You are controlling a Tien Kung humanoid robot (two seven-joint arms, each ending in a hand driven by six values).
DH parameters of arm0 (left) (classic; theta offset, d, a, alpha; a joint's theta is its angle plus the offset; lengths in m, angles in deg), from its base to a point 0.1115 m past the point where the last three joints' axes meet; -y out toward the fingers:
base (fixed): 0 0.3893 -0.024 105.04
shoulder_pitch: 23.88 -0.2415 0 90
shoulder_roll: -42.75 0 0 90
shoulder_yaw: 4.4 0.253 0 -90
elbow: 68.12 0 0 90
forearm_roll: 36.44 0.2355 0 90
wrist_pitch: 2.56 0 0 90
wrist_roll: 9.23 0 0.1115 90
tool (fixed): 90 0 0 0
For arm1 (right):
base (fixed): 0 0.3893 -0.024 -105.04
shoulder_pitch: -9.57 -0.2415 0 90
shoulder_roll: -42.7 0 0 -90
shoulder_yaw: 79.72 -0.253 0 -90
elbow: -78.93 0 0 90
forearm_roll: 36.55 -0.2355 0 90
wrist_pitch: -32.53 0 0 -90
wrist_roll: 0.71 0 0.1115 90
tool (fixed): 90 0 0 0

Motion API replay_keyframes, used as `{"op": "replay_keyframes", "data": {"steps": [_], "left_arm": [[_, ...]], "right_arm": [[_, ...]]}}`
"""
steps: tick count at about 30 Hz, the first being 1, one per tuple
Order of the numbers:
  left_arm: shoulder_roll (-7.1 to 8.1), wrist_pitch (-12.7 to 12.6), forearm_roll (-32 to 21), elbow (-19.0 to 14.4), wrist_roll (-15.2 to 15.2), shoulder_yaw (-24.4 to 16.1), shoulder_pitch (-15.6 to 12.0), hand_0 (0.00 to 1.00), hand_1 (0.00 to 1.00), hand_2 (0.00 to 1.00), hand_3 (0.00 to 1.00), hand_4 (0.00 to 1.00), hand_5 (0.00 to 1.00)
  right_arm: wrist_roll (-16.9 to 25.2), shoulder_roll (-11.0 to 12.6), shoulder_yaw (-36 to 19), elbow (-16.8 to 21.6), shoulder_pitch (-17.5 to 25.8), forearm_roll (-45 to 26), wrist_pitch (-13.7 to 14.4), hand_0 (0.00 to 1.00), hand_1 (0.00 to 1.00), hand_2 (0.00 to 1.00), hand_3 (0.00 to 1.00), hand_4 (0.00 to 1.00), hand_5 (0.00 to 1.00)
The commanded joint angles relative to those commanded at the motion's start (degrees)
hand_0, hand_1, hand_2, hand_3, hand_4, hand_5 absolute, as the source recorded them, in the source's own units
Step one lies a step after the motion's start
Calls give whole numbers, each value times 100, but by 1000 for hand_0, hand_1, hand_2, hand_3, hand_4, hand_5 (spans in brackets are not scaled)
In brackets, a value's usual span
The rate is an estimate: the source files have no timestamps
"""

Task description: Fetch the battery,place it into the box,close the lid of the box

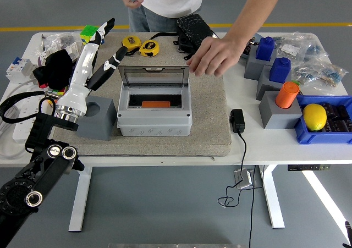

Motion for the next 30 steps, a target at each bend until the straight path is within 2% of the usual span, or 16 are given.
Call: {"op": "replay_keyframes", "data": {"steps": [24, 26, 28, 29, 30], "left_arm": [[6, -118, 112, -15, 59, 41, -17, 998, 998, 998, 998, 998, 998], [33, -131, 364, -34, 183, 48, 6, 998, 998, 998, 998, 998, 998], [70, -21, 760, -77, 456, 33, 49, 998, 998, 998, 998, 998, 998], [113, 76, 1021, -88, 661, 66, 86, 939, 883, 850, 858, 998, 998], [160, 143, 1245, -71, 825, 121, 125, 939, 883, 850, 858, 998, 998]], "right_arm": [[-42, 57, 95, 0, 2, -15, 6, 824, 808, 768, 790, 998, 998], [-43, 54, 88, 0, 3, -13, 6, 824, 808, 768, 790, 998, 998], [-47, 53, 86, 0, 7, -5, 5, 824, 808, 768, 790, 998, 998], [-48, 53, 78, 0, 6, 1, 6, 824, 808, 768, 790, 998, 998], [-47, 54, 80, 0, 3, -5, 7, 824, 808, 768, 790, 998, 998]]}}
